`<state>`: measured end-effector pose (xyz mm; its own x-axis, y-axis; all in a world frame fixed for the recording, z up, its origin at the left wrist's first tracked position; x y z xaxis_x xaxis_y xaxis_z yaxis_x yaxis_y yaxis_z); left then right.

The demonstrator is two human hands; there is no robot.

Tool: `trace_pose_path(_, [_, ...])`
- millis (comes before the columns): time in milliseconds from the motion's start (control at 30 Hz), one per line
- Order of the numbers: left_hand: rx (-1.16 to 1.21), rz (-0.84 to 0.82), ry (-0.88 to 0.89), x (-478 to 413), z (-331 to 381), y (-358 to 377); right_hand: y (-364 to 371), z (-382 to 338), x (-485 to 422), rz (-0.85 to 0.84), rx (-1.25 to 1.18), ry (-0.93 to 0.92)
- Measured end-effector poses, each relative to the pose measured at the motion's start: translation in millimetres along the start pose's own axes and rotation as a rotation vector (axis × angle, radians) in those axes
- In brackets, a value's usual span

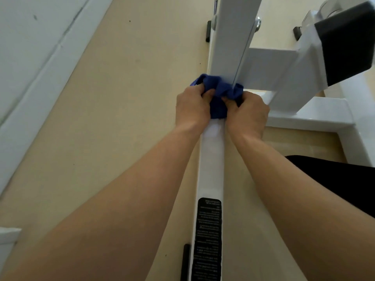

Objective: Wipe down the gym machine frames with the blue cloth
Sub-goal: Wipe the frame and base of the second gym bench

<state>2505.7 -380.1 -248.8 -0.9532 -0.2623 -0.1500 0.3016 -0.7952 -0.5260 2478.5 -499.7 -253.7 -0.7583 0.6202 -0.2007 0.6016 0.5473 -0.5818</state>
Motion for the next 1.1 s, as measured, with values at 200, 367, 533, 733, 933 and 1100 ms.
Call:
trace_pose_path(200, [-0.068, -0.098, -0.111, -4.3, -3.9, 1.1, -2.0, -1.4, -9.3, -0.162, 0.066, -0.016])
trace_pose_path(367, [-0.155, -0.140, -0.146, 16.7, 5.0, -10.1, -22.3, -12.8, -3.2, -0.326, 0.119, 0.031])
trace_pose_path(533, [-0.211, -0.219, -0.157, 71.5, 1.4, -40.6, -49.0, 1.6, 37.8, -0.507, 0.247, -0.030])
trace_pose_path(733, [-0.183, -0.159, -0.327, 57.9, 1.2, -26.9, -33.6, 0.8, 40.5, -0.437, 0.210, 0.074])
trace_pose_path(933, [-0.189, -0.169, -0.351, 63.7, 1.3, -27.1, -36.2, 13.0, 46.3, -0.476, 0.188, 0.117])
trace_pose_path(1100, [-0.276, -0.290, -0.291, 116.4, -8.4, -58.4, -72.1, 27.4, 85.2, -0.704, 0.214, 0.185])
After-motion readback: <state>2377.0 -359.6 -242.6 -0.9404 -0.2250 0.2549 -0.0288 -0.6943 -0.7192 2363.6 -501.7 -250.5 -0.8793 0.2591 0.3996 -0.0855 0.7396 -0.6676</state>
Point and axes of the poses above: each hand's wrist, its own x-axis away from the middle knuckle, its own y-axis out of the palm, z = x × y, the point moved 2 cm from there along -x, towards the middle knuckle, and after that the axes turned 13 degrees about z, right-handed, at the moved point
